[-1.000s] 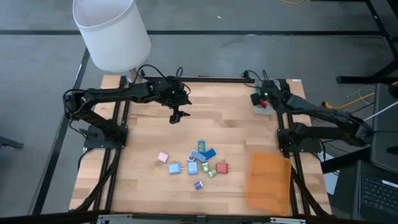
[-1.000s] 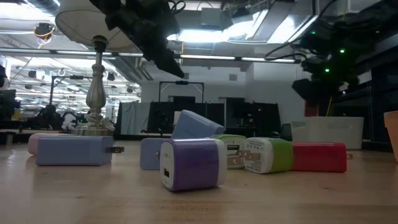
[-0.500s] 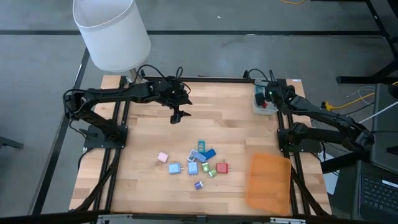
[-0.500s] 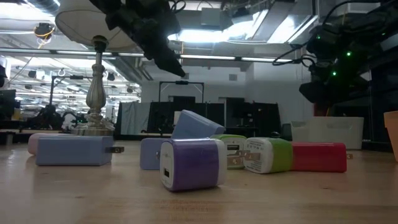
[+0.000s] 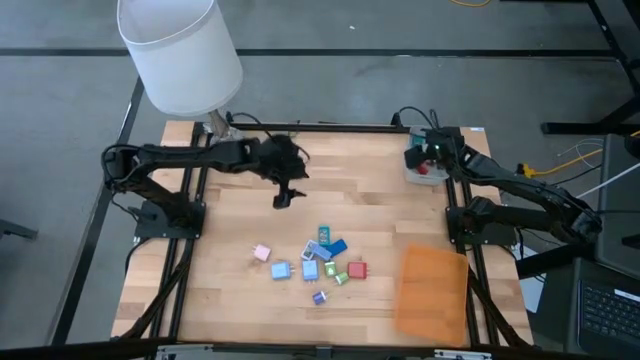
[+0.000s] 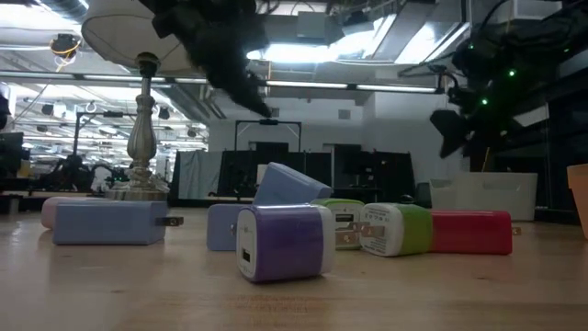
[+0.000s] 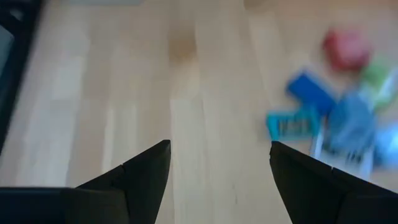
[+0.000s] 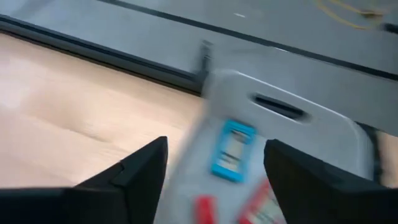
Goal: Pick & Place Office items
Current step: Put the light blue digital clock into the gray bin
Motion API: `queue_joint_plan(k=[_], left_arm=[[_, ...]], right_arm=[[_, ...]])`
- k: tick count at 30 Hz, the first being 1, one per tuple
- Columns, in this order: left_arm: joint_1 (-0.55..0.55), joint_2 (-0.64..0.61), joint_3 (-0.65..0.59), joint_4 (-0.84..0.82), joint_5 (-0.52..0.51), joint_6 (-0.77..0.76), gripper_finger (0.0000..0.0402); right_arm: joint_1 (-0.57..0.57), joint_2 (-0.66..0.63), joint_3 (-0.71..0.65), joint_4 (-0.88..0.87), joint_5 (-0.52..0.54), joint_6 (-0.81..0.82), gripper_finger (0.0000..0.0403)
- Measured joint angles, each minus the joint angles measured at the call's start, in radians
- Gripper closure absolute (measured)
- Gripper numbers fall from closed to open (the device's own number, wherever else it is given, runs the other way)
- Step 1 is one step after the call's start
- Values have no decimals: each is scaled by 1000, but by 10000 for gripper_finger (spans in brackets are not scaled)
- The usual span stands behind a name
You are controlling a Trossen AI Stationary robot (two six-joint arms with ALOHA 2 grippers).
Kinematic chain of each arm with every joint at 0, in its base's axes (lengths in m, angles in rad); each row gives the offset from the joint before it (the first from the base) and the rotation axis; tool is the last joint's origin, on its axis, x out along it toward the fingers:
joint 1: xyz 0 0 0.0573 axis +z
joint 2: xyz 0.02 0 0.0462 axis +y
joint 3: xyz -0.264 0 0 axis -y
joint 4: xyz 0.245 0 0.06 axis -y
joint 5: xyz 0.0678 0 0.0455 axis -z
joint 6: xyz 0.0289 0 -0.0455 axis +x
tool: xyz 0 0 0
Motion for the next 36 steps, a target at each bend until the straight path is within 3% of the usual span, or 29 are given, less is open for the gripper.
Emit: queue_joint_plan(k=[3,8,15,25,36], left_arm=[[-82,64,-2,-75,-98,95,142],[-194,239,4,-99,-145,194,145],[-286,455,134,-202,-487,485,146],[-284,490,311,-223,-421,664,146],[-301,490,328,-244,-418,805,146]], right_arm=[[17,0,0,89,-124,-18,137],[69,0,0,210,-236,-37,143],[137,-1,0,283,-299,-48,144],[188,-1,0,283,-307,-67,144],[232,-1,0,286,-310,-64,144]])
